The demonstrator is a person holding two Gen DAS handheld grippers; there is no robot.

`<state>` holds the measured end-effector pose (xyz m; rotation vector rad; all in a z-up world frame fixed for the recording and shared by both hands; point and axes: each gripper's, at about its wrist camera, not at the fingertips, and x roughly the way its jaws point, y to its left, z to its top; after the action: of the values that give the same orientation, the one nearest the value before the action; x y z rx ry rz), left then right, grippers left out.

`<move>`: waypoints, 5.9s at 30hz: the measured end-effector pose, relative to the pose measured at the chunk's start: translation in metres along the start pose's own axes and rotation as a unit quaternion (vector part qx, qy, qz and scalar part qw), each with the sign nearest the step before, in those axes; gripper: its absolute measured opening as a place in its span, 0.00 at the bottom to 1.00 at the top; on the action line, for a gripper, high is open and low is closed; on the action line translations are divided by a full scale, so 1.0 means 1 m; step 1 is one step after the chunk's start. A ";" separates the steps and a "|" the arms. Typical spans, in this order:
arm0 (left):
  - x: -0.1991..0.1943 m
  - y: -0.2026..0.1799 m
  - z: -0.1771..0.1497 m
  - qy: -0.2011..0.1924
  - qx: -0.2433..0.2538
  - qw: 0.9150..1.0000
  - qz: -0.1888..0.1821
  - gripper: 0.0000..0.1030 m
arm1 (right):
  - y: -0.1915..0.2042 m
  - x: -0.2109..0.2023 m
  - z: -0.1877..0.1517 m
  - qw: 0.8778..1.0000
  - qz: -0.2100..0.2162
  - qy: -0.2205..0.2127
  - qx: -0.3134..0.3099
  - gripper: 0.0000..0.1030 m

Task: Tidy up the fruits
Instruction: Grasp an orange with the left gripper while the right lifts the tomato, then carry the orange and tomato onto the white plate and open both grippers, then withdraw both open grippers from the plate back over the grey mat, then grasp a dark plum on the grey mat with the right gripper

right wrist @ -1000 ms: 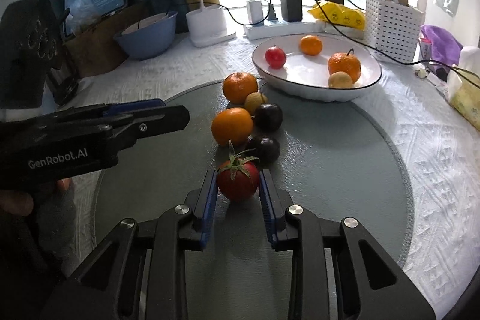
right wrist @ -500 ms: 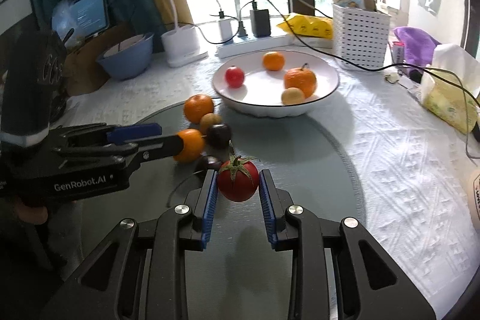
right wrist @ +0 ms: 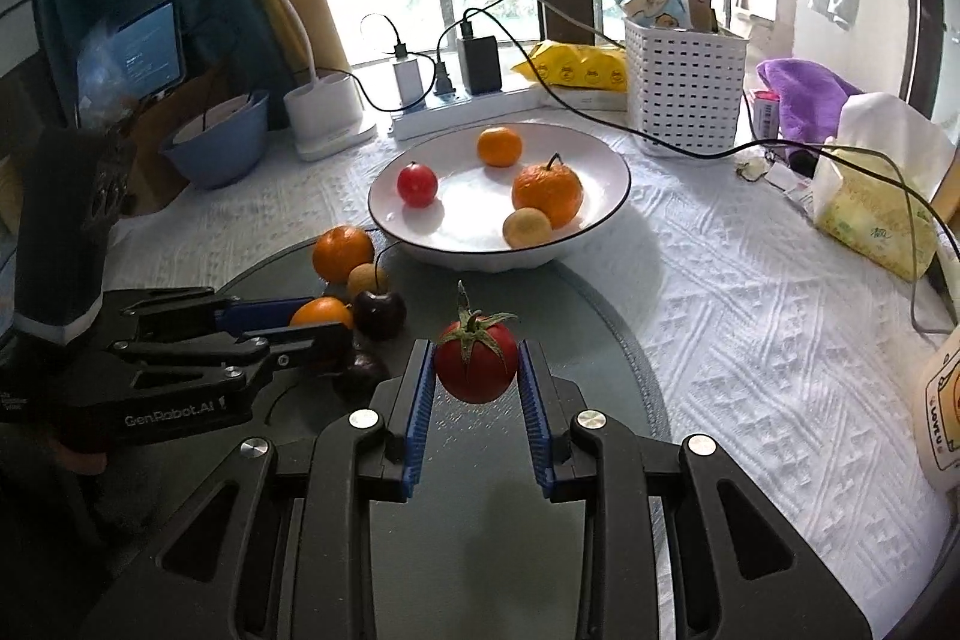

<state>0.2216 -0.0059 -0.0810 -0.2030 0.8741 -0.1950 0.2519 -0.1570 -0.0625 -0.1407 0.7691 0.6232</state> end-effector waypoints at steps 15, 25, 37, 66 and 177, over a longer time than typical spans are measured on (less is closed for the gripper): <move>-0.030 -0.008 0.023 -0.043 0.029 0.999 -0.005 0.32 | -0.003 0.000 0.023 1.000 -0.004 -0.017 -0.001 0.29; -0.025 -0.008 0.039 -0.057 0.048 0.997 -0.002 0.32 | -0.002 0.010 0.039 1.000 -0.011 -0.020 -0.016 0.29; -0.002 -0.002 0.064 -0.056 0.047 0.997 -0.006 0.32 | -0.027 0.028 0.058 0.999 -0.040 -0.026 -0.001 0.29; 0.040 0.006 0.089 -0.039 0.024 0.999 0.001 0.38 | -0.056 0.073 0.100 0.997 -0.069 -0.042 0.013 0.31; 0.011 -0.021 0.007 0.015 0.005 0.999 0.039 0.47 | -0.022 0.012 -0.004 0.999 0.013 0.013 0.043 0.30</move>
<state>0.2320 -0.0288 -0.0798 -0.1573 0.9082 -0.1307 0.2687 -0.1703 -0.0760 -0.0604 0.8222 0.6124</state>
